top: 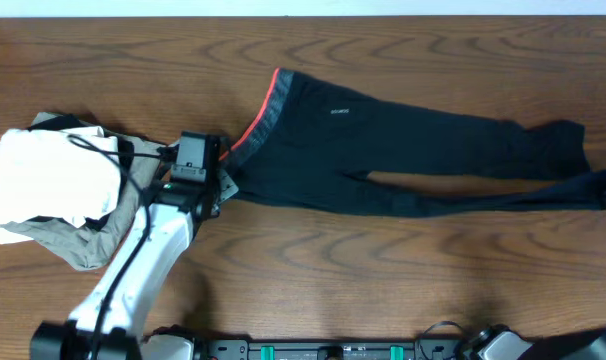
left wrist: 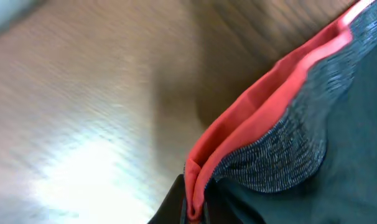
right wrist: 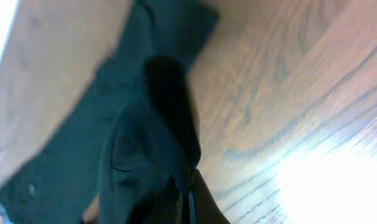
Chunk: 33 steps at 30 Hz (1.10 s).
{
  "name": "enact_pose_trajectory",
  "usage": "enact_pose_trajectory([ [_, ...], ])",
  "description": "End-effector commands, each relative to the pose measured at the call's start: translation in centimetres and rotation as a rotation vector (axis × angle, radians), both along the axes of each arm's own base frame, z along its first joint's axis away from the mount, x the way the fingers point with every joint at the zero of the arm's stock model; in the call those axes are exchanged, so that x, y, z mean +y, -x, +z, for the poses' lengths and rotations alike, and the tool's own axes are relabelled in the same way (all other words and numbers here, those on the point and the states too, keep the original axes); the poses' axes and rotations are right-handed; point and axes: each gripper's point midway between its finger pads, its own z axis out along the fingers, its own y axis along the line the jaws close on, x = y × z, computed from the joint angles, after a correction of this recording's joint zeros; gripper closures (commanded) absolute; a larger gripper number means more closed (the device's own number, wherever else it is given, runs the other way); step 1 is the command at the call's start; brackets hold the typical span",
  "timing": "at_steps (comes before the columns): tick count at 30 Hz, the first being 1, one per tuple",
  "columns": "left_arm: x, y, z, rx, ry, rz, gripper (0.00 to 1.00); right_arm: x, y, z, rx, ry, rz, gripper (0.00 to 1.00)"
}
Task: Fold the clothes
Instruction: 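Pull the cuffs right with the right gripper, stretching the legs straight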
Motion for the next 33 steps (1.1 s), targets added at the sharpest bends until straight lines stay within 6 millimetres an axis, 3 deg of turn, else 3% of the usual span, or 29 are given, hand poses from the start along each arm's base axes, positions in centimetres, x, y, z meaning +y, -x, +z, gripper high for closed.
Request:
enact_pose_trajectory([
  [1,2.3,0.5,1.3,-0.029,-0.111,0.044,0.94,-0.1,0.1,2.2,-0.025,0.050,-0.010,0.99],
  [6,3.7,1.2,1.6,-0.016,-0.159,0.078,0.94,-1.7,2.0,0.4,0.115,0.085,-0.092,0.99],
  [12,5.4,2.3,1.1,0.034,-0.151,0.152,0.94,-2.2,1.7,-2.4,0.188,0.023,-0.082,0.99],
  [23,1.9,5.1,-0.5,0.177,0.039,0.064,0.94,-2.3,0.9,-5.8,0.266,-0.039,-0.029,0.99],
  [33,1.5,6.3,-0.8,0.232,0.057,0.052,0.94,-1.7,1.1,-7.7,0.320,-0.091,-0.008,0.98],
])
